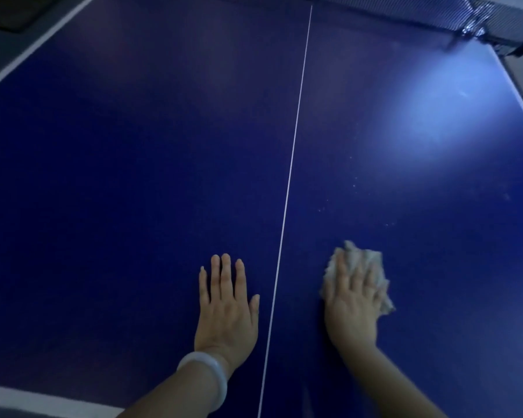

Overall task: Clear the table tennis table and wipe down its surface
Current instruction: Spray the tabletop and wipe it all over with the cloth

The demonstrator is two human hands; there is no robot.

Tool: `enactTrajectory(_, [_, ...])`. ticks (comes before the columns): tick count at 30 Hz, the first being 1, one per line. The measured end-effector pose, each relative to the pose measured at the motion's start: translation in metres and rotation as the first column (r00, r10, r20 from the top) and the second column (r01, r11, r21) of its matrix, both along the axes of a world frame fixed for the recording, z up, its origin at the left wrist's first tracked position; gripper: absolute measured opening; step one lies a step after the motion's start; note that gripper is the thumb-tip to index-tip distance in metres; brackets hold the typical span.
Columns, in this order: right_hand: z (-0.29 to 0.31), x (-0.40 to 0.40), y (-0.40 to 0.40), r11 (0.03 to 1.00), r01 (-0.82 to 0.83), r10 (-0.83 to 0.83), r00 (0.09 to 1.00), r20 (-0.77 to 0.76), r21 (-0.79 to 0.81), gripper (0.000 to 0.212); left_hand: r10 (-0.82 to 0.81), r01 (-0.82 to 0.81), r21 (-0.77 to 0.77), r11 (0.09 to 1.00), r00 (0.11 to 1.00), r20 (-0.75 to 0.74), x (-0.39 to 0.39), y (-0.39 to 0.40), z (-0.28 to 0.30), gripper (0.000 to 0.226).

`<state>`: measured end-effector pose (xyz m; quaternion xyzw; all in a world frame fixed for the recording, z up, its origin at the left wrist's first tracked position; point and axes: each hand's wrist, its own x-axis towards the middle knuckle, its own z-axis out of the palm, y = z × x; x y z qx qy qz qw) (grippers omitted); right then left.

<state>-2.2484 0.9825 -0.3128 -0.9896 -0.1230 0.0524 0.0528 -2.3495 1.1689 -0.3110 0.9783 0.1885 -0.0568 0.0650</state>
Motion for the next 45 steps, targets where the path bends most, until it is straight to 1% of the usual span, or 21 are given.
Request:
enactTrajectory(4, [-0.006, 0.009, 0.054, 0.946, -0.322, 0.322, 0.947, -0.001, -0.023, 0.06, -0.006, 0.006, 0.006, 1.0, 1.0, -0.01, 0.0, 0.0, 0.0, 0.068])
enactTrajectory(8, [0.0, 0.089, 0.061, 0.939, -0.332, 0.33, 0.943, -0.039, -0.086, 0.062, -0.01, 0.01, 0.006, 1.0, 1.0, -0.005, 0.001, 0.0, -0.002, 0.069])
enactTrajectory(10, [0.0, 0.12, 0.033, 0.973, -0.197, 0.193, 0.98, -0.045, -0.12, 0.063, -0.014, 0.014, 0.011, 1.0, 1.0, -0.002, 0.0, 0.0, -0.003, 0.069])
enactTrajectory(13, [-0.003, 0.131, -0.043, 0.974, 0.189, -0.199, 0.978, -0.068, -0.128, 0.063, -0.017, 0.017, 0.02, 1.0, 1.0, -0.014, 0.0, 0.0, -0.003, 0.07])
enactTrajectory(16, [0.005, 0.104, -0.085, 0.776, 0.627, -0.629, 0.758, -0.175, -0.075, 0.058, -0.014, 0.014, 0.009, 1.0, 1.0, -0.023, 0.0, 0.0, -0.004, 0.071])
enactTrajectory(17, [0.006, 0.09, -0.081, 0.723, 0.688, -0.685, 0.705, -0.182, -0.056, 0.058, -0.015, 0.015, 0.007, 1.0, 1.0, -0.026, 0.0, 0.0, -0.004, 0.072])
enactTrajectory(18, [0.006, 0.075, -0.068, 0.715, 0.698, -0.694, 0.701, -0.164, -0.044, 0.058, -0.017, 0.017, 0.008, 1.0, 0.999, -0.027, 0.0, 0.001, -0.004, 0.072])
enactTrajectory(20, [-0.001, 0.038, -0.031, 0.833, 0.552, -0.553, 0.828, -0.097, -0.035, 0.061, -0.019, 0.019, 0.012, 1.0, 1.0, -0.025, 0.0, 0.002, -0.006, 0.072])
enactTrajectory(22, [-0.01, -0.015, 0.012, 0.966, 0.257, -0.257, 0.966, -0.003, -0.011, 0.063, -0.021, 0.022, 0.009, 1.0, 1.0, -0.018, 0.0, 0.001, -0.007, 0.072])
enactTrajectory(24, [-0.013, -0.073, 0.03, 0.999, -0.031, 0.03, 1.0, 0.008, 0.018, 0.063, -0.025, 0.025, 0.002, 1.0, 1.0, -0.012, 0.001, 0.001, -0.007, 0.071])
enactTrajectory(26, [-0.008, -0.099, 0.014, 0.984, -0.177, 0.177, 0.984, 0.006, 0.023, 0.064, -0.026, 0.026, 0.005, 1.0, 1.0, -0.009, 0.0, 0.001, -0.008, 0.069])
enactTrajectory(27, [-0.007, -0.102, -0.004, 0.977, -0.211, 0.212, 0.977, 0.017, -0.043, 0.063, -0.025, 0.026, 0.012, 1.0, 1.0, -0.011, 0.0, 0.001, -0.009, 0.067])
enactTrajectory(29, [-0.008, -0.096, -0.046, 0.982, -0.105, 0.108, 0.994, 0.014, -0.155, 0.06, -0.024, 0.025, 0.015, 1.0, 0.999, -0.025, 0.0, 0.001, -0.008, 0.07])
enactTrajectory(30, [-0.007, -0.092, -0.061, 0.988, 0.067, -0.066, 0.998, 0.013, -0.141, 0.059, -0.025, 0.026, 0.013, 1.0, 0.999, -0.028, 0.0, 0.001, -0.008, 0.072])
enactTrajectory(32, [-0.001, -0.091, -0.065, 0.917, 0.396, -0.397, 0.918, -0.001, -0.042, 0.06, -0.023, 0.023, 0.013, 1.0, 0.999, -0.022, 0.0, 0.001, -0.008, 0.071])
enactTrajectory(33, [0.004, -0.097, -0.053, 0.891, 0.454, -0.454, 0.891, -0.006, -0.02, 0.062, -0.02, 0.02, 0.012, 1.0, 1.0, -0.019, -0.001, 0.001, -0.008, 0.07])
enactTrajectory(34, [0.004, -0.11, -0.037, 0.911, 0.411, -0.411, 0.912, 0.016, -0.014, 0.063, -0.019, 0.019, 0.012, 1.0, 1.0, -0.016, -0.001, 0.001, -0.008, 0.07])
enactTrajectory(36, [0.0, -0.144, -0.002, 0.989, 0.145, -0.145, 0.989, 0.037, -0.006, 0.061, -0.021, 0.021, 0.013, 1.0, 1.0, -0.007, -0.001, 0.001, -0.008, 0.07])
enactTrajectory(39, [-0.009, -0.18, -0.001, 0.985, -0.165, 0.162, 0.986, 0.049, 0.058, 0.062, -0.024, 0.024, 0.0, 1.0, 1.0, 0.003, -0.001, 0.001, -0.008, 0.07])
enactTrajectory(42, [-0.014, -0.18, -0.054, 0.988, -0.155, 0.154, 0.985, 0.074, 0.01, 0.057, -0.022, 0.022, -0.009, 1.0, 1.0, 0.016, -0.002, 0.003, -0.008, 0.069])
enactTrajectory(45, [-0.006, -0.167, -0.108, 0.998, 0.059, -0.06, 0.996, 0.069, 0.011, 0.054, -0.026, 0.026, -0.004, 1.0, 0.999, 0.018, -0.003, 0.003, -0.007, 0.067])
